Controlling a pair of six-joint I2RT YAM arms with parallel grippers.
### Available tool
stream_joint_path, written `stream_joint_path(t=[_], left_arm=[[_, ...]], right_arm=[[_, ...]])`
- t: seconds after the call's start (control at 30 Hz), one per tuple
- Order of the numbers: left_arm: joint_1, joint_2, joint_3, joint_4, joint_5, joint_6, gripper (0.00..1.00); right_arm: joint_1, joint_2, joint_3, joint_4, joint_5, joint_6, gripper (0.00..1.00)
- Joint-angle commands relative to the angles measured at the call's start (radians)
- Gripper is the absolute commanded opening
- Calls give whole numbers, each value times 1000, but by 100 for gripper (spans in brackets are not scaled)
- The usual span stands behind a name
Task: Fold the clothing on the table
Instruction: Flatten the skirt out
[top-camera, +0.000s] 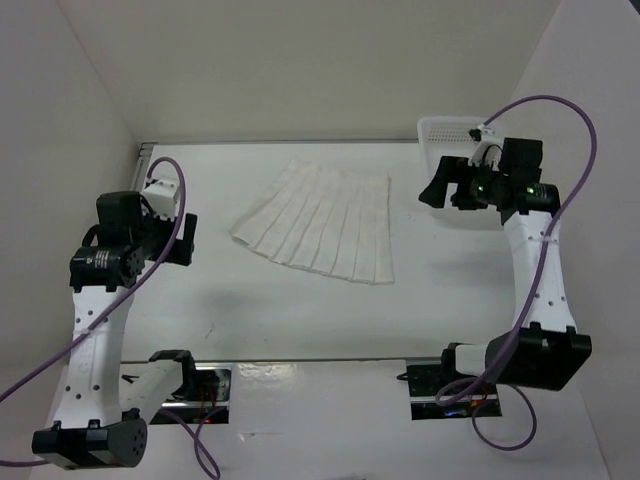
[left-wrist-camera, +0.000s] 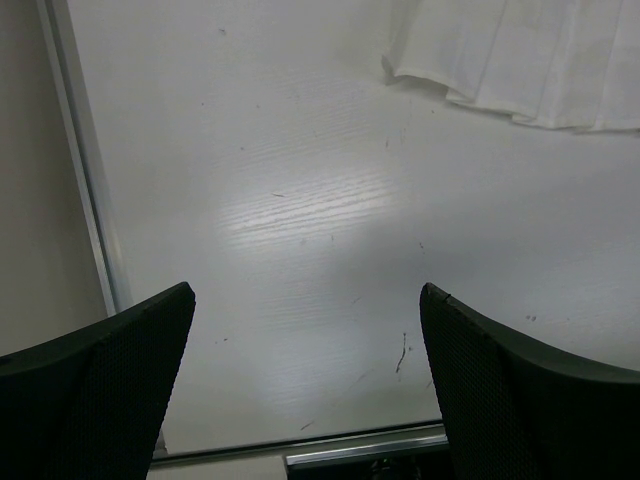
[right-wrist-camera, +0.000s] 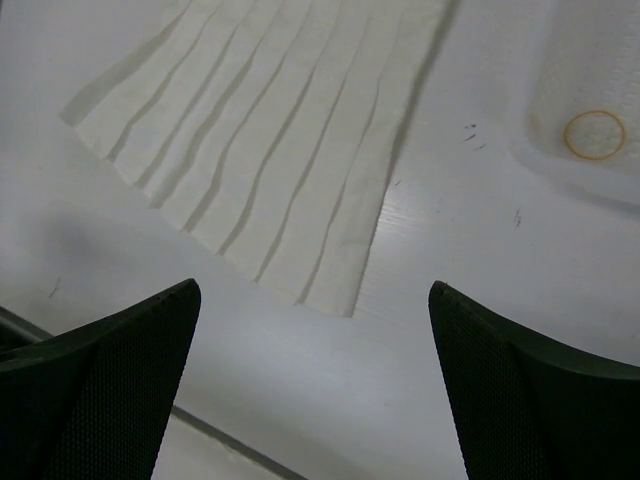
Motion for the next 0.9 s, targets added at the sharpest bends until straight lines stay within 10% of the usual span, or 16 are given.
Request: stream_joint_path(t=[0.0,0.2,0.87], left_arm=[[15,16,16,14,2,11,99],[25,36,26,14,-8,21,99],[25,536,403,-47,66,-7,100]], right_arm=[[87,91,92,-59,13,-80,99],[432,214,134,2,309,-73,99],[441,608,227,206,600,-39,99]])
